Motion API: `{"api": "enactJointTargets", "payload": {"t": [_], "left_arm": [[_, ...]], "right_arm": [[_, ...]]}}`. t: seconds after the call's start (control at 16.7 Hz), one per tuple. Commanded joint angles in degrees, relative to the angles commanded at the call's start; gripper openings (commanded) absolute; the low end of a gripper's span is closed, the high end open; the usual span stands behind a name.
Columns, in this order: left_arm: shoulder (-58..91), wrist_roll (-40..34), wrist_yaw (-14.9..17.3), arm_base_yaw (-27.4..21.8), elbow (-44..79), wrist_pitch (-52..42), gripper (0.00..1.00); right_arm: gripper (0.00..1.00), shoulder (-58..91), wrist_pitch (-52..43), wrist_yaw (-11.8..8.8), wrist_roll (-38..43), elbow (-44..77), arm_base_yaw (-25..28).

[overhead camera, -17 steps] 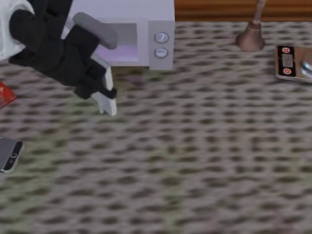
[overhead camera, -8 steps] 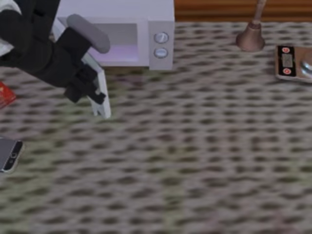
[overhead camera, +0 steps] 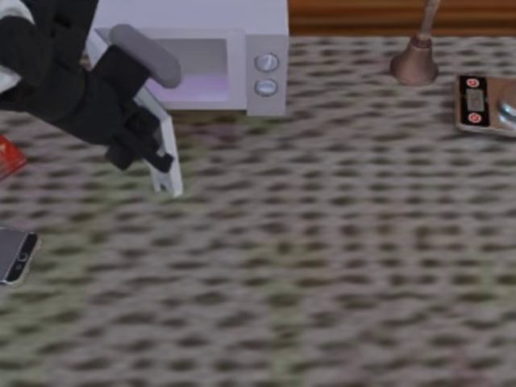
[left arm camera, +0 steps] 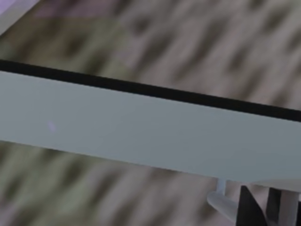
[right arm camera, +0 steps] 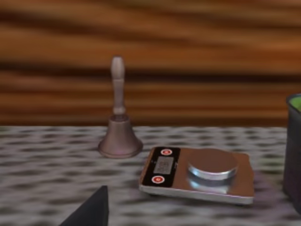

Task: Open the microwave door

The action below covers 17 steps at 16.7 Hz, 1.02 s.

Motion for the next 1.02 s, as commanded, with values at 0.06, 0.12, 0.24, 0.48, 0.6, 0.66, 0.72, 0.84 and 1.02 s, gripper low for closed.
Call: {"api": "enactJointTargets", "payload": {"t": [0.06,0.12,0.24,0.48,0.6,0.66,0.72,0.84,1.02], "left_arm": [[0.0,0.0,0.0,0.0,0.0,0.0,0.0],[0.0,0.0,0.0,0.0,0.0,0.0,0.0],[0.0,0.0,0.0,0.0,0.0,0.0,0.0],[0.0,0.0,0.0,0.0,0.0,0.0,0.0],[0.0,0.0,0.0,0.0,0.0,0.0,0.0],[0.0,0.0,0.0,0.0,0.0,0.0,0.0],[0.0,0.0,0.0,0.0,0.0,0.0,0.0],[0.17,0.07,0.29,-0.09,-0.16,-0.1,0.0],[0.0,2.85,1.43,1.06,-0.14,-0.98,0.0]], "right_arm": [[1.0,0.0,0.0,0.0,0.0,0.0,0.0],[1.0,0.0,0.0,0.0,0.0,0.0,0.0],[1.0,0.0,0.0,0.0,0.0,0.0,0.0],[1.0,0.0,0.0,0.0,0.0,0.0,0.0],[1.0,0.0,0.0,0.0,0.0,0.0,0.0],[1.0,0.0,0.0,0.0,0.0,0.0,0.0],[1.0,0.0,0.0,0.0,0.0,0.0,0.0],[1.0,0.0,0.0,0.0,0.0,0.0,0.0],[1.0,0.0,0.0,0.0,0.0,0.0,0.0]]}}
